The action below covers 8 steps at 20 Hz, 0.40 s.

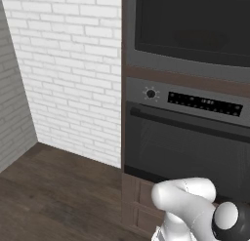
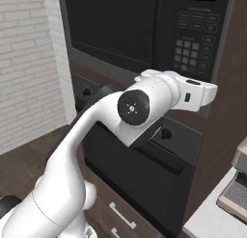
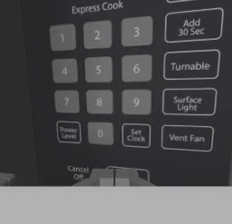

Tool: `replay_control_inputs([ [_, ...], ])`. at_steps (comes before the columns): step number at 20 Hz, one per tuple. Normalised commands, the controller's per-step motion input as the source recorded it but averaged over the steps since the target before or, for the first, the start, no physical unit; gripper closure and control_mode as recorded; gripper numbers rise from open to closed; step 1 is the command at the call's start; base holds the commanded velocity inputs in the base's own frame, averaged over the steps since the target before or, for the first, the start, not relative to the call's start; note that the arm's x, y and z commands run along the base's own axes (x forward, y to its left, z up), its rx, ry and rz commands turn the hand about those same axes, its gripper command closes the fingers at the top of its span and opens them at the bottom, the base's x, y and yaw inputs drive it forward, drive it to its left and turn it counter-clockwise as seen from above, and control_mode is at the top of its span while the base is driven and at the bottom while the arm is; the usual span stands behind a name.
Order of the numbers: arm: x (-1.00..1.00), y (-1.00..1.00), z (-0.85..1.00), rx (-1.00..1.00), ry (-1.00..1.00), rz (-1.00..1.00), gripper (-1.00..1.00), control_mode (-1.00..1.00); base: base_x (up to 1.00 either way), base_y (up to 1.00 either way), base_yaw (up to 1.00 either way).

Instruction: Pick the avocado from the sink and place it in the bowl. Then pick the bowl and place it in the microwave. Then close the microwave door and press the start button.

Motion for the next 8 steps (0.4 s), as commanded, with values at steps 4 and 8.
replay_control_inputs([
  [4,-0.61,0.23,0.00,0.00,-0.14,0.02,1.00,-1.00,0.00,0.00,0.00],
  [8,-0.67,0.50,0.04,0.00,-0.13,0.00,1.00,-1.00,0.00,0.00,0.00],
])
